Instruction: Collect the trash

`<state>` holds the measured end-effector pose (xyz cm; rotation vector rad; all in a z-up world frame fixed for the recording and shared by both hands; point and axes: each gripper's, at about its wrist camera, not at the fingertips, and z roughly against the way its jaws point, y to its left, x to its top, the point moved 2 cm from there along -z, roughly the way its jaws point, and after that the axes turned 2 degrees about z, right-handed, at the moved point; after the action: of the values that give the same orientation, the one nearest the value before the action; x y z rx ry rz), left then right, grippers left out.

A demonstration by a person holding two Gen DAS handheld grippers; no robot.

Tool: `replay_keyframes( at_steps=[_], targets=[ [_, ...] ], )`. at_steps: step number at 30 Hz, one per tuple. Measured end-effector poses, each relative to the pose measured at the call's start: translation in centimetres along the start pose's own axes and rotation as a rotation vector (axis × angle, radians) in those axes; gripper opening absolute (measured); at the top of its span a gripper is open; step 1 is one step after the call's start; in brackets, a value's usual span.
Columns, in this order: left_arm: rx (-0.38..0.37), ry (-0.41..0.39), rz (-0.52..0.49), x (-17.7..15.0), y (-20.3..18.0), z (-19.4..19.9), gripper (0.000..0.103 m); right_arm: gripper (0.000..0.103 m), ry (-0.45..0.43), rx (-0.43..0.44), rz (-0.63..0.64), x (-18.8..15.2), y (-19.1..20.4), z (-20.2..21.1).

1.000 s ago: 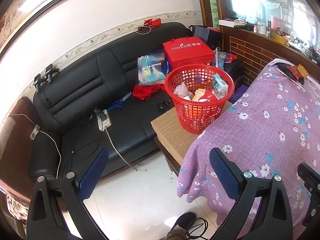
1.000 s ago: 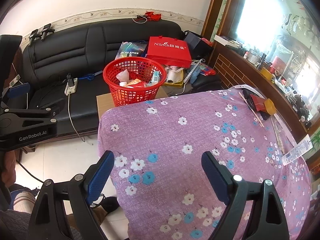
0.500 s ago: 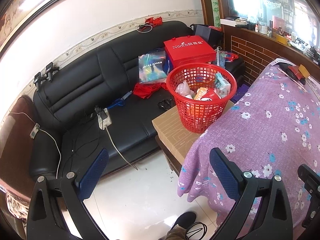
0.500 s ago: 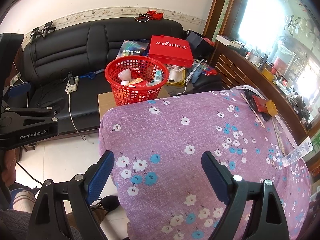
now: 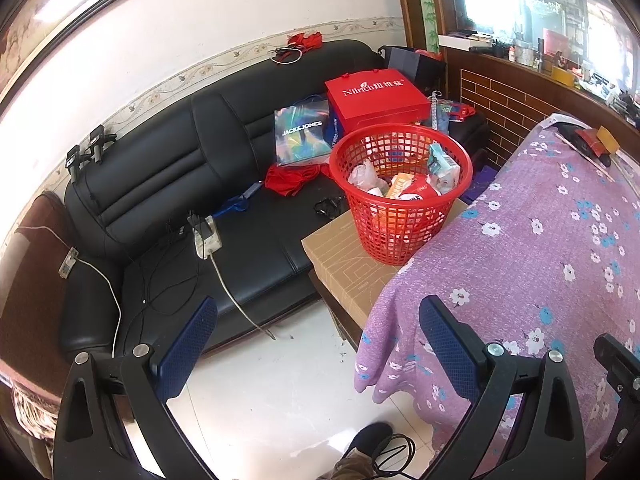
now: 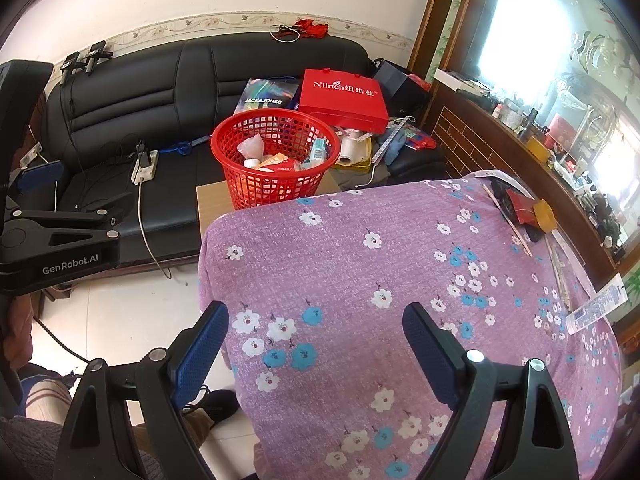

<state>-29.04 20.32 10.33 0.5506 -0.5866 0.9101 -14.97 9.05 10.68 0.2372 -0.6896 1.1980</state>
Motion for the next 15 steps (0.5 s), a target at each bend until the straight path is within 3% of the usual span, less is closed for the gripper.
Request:
replay_keyframes(
  at_steps=[4,8,12,15],
  targets=[
    [-0.019,-0.004,-0.039,0.2,-1.4,-0.3,0.101,0.092,0.015,-0.01,-0.038,-0.8,-1.1,-0.2],
    [-0.08,-0.005,-0.125,0.5,-4.8,-0.6,0.101,0.092,0.056,-0.012,-0.166,-2.8,-4.3,-0.7],
    [-0.203,0.002,-0.286,0.0,-11.6,-0.7,0.101,0.092,0.114,-0.125,-0.392,-7.5,-10.3,-0.8],
    [-0.374,0.023,-0.433,-1.4,-18.6,0.2,0.101,0.092,0.154,-0.291,-0.575,-12.9,-15.2,0.4]
  ],
)
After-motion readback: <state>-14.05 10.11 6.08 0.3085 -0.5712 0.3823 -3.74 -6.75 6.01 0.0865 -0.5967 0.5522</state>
